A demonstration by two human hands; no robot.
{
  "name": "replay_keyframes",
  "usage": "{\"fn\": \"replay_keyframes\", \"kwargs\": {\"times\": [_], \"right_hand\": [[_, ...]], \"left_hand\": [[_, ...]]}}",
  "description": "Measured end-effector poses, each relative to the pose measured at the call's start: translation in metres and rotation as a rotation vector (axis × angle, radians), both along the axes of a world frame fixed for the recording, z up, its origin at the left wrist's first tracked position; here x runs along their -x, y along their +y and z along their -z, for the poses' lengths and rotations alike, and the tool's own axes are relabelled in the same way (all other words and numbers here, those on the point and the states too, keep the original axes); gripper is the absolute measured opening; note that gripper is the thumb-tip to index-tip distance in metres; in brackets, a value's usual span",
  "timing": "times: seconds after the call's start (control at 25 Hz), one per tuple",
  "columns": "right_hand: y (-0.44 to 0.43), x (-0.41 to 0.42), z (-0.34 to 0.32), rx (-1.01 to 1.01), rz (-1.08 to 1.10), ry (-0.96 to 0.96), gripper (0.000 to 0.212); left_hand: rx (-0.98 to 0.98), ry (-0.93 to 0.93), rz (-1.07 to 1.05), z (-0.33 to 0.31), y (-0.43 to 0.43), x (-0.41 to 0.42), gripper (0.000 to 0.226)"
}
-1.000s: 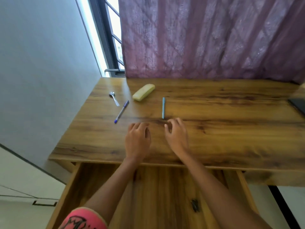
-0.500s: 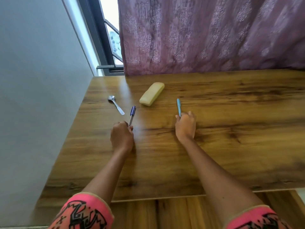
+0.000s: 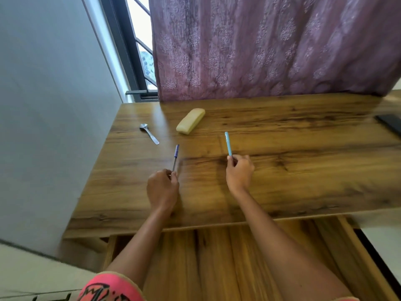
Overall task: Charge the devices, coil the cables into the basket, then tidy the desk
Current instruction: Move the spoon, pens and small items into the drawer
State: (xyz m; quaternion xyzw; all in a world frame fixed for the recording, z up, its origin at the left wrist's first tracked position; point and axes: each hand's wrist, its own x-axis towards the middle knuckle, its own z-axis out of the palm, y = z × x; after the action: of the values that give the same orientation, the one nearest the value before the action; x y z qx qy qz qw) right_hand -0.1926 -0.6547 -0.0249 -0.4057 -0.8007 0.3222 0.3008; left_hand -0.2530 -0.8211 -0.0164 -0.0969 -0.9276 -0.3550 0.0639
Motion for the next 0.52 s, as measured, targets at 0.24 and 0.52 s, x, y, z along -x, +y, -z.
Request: {"fn": "replay_keyframes", "kwargs": {"times": [0.24, 0.52], "right_hand": [[-0.054, -0.112, -0.016, 0.057, -0.033, 0.159, 0.025], [-0.105, -0.239, 0.025, 0.138, -0.034, 0.063, 0.02]], "left_hand": [[-0.165, 0.073, 0.064, -0.005, -0.022, -0.119, 0.018], [-0.134, -0.135, 0.133, 0.045, -0.048, -0.256, 0.012]]}}
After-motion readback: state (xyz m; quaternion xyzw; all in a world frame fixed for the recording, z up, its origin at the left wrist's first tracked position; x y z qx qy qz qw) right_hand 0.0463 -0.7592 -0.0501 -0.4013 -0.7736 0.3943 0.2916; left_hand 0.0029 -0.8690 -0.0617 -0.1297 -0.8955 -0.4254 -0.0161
